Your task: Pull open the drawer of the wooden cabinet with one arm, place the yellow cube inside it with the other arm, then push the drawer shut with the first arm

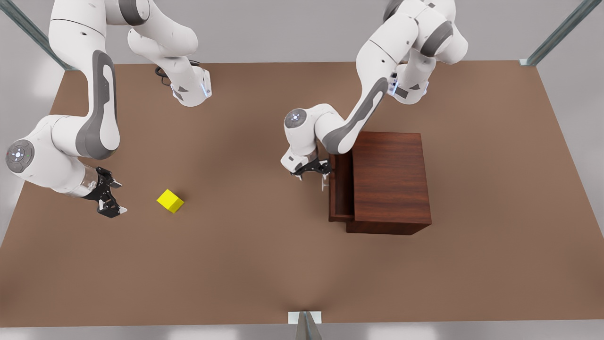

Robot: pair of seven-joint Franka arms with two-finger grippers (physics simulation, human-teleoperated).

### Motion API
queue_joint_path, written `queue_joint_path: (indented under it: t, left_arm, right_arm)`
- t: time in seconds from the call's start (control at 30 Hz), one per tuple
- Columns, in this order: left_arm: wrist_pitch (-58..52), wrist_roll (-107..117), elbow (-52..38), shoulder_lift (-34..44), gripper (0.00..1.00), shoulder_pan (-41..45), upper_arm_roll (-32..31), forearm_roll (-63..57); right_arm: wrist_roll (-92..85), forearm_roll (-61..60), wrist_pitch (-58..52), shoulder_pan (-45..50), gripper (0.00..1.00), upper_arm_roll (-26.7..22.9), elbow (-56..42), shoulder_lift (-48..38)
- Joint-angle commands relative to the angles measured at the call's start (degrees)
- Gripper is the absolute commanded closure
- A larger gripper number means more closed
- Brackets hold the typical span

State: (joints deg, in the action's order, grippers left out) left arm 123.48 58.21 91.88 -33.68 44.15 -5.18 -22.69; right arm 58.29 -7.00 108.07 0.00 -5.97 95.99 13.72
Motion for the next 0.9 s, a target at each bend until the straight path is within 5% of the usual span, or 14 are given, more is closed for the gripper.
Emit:
queue_joint_path:
  t: [0.0, 0.3, 0.37, 0.47, 0.57, 0.6, 0.63, 0.7, 0.87]
  left_arm:
    - [1.41, 1.65, -0.65, -0.33, 0.0, 0.58, -0.18, 0.98]
    - [-0.25, 2.0, -6.86, -0.95, 0.0, 2.25, -0.35, 2.38]
    - [-32.06, -9.07, -23.32, 2.12, 0.0, 1.82, 0.08, 10.13]
    - [-32.6, -21.8, -22.53, 4.49, 0.0, -4.41, 2.02, 9.07]
    - [-43.24, -54.16, -22.18, 10.03, 0.0, -34.03, 1.93, 25.05]
    - [-36.33, -55.13, -11.33, 17.65, 0.0, -37.82, 1.84, 25.68]
    - [-19.33, -55.22, 11.04, 33.15, 0.0, -38.97, 2.46, 25.68]
    - [-29.77, -55.3, -0.99, 27.71, 0.0, -38.88, 2.46, 25.59]
    - [-27.86, -55.22, -2.32, 26.47, 0.0, -38.09, 2.28, 25.07]
  right_arm:
    - [0.33, 0.05, 0.03, 0.0, 0.0, -0.01, -0.01, -0.09]
    - [0.24, 0.05, 0.03, 0.0, 0.0, -0.01, -0.1, -0.01]
    - [-3.0, 2.33, -0.14, 0.17, 0.0, 0.25, -0.19, -0.01]
    - [-17.15, 4.18, -0.58, 1.4, 0.0, 0.25, -0.19, -0.09]
    - [-29.63, 4.18, 0.47, 4.22, 0.0, 0.25, -0.28, 2.72]
    - [-32.54, 4.1, 2.58, 5.19, 0.0, 0.25, -0.1, 4.21]
    - [-36.05, 4.1, 4.16, 5.1, 0.0, 0.25, 0.07, 5.62]
    - [-37.28, 4.27, 9.34, 5.71, 0.0, 0.26, 1.65, 7.38]
    - [-39.22, 4.88, 29.3, 5.1, 0.0, 0.25, 19.93, 1.14]
